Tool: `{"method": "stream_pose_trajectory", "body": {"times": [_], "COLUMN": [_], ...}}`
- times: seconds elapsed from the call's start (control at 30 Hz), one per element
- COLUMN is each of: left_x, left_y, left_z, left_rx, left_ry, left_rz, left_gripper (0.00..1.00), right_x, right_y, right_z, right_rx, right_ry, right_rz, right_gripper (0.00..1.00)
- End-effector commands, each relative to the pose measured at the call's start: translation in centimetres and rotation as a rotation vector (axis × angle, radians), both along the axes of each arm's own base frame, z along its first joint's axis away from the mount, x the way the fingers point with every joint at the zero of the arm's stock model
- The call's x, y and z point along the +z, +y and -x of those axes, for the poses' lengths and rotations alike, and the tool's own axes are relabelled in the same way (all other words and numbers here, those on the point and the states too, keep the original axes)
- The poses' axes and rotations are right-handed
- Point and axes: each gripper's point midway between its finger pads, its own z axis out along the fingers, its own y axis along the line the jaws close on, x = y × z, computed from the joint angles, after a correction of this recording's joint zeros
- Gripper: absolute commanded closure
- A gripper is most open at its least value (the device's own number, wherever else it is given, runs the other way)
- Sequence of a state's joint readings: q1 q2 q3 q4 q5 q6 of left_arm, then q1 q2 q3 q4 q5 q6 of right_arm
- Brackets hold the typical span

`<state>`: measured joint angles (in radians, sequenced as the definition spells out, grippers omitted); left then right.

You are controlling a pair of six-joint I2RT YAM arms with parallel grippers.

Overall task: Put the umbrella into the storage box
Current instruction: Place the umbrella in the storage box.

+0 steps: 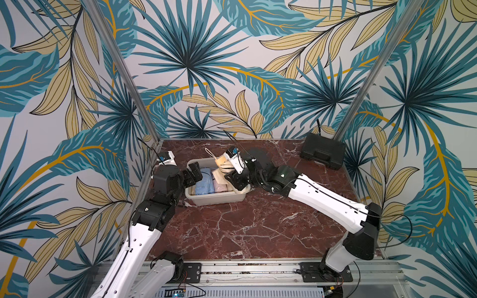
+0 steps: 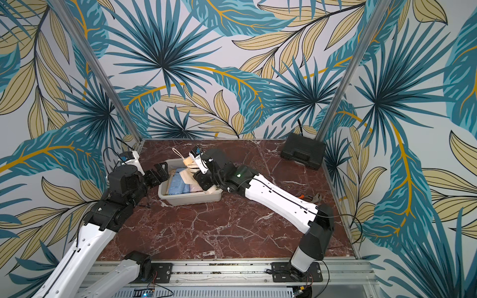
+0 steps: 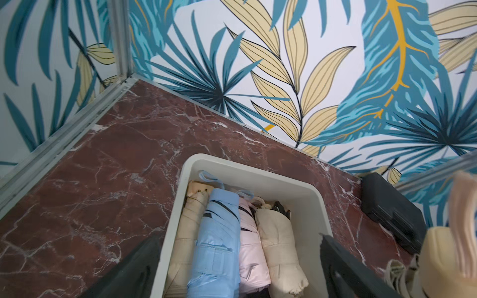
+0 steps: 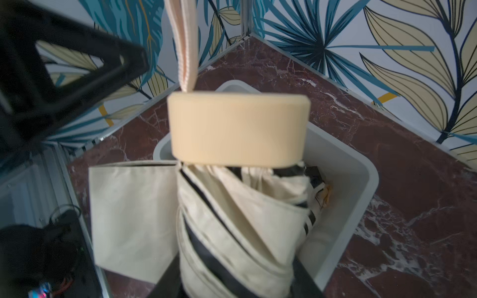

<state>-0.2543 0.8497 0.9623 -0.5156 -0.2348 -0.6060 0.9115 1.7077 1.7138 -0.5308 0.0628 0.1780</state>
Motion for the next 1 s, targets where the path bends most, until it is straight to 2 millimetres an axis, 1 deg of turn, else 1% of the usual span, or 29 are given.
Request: {"method": "stream_pose_trajectory", "body": {"times": [0.0, 0.13, 0.23, 0.37, 0.47, 0.57, 0.63, 0.7, 0.77, 0.87, 0.93, 0.97], "left_x": [-0.6, -1.4, -2.6, -4.3, -5.7, -6.8, -7.8, -8.5, -9.2, -10.0, -10.6, -10.5], "left_y": [2.0, 2.0, 2.2, 1.9, 1.6, 2.3, 2.8, 3.3, 3.6, 3.2, 2.8, 2.7], "left_z": [0.3, -0.3, -0.7, -1.3, -1.7, -2.2, -2.6, -3.3, -3.9, -4.9, -5.4, -6.0], "left_rx": [0.119, 0.107, 0.091, 0.031, -0.017, -0.024, -0.026, -0.043, -0.062, -0.117, -0.155, -0.174], "left_ry": [0.003, 0.035, 0.084, 0.127, 0.157, 0.17, 0.177, 0.177, 0.183, 0.182, 0.193, 0.172], "left_rz": [0.022, 0.034, 0.061, 0.101, 0.125, 0.116, 0.101, 0.097, 0.096, 0.097, 0.098, 0.093], "left_gripper": [0.0, 0.0, 0.0, 0.0, 0.0, 0.0, 0.02, 0.08, 0.13, 0.21, 0.26, 0.29], "right_x": [0.2, -1.7, -3.6, -6.7, -8.8, -10.7, -11.8, -12.6, -13.0, -12.6, -11.5, -10.7], "right_y": [0.7, 2.6, 3.9, 5.3, 5.7, 5.9, 6.0, 5.8, 5.7, 5.5, 5.3, 5.2], "right_z": [-1.6, -3.2, -4.3, -5.3, -5.6, -5.8, -5.9, -6.1, -6.3, -6.8, -7.3, -7.5], "right_rx": [-0.241, -0.346, -0.389, -0.419, -0.432, -0.445, -0.446, -0.45, -0.452, -0.451, -0.448, -0.444], "right_ry": [0.191, 0.298, 0.355, 0.403, 0.43, 0.449, 0.453, 0.445, 0.437, 0.411, 0.389, 0.375], "right_rz": [-0.181, -0.252, -0.221, -0.159, -0.113, -0.082, -0.06, -0.035, -0.02, -0.018, -0.031, -0.039], "right_gripper": [0.79, 0.79, 0.79, 0.79, 0.79, 0.76, 0.72, 0.66, 0.56, 0.45, 0.37, 0.34]}}
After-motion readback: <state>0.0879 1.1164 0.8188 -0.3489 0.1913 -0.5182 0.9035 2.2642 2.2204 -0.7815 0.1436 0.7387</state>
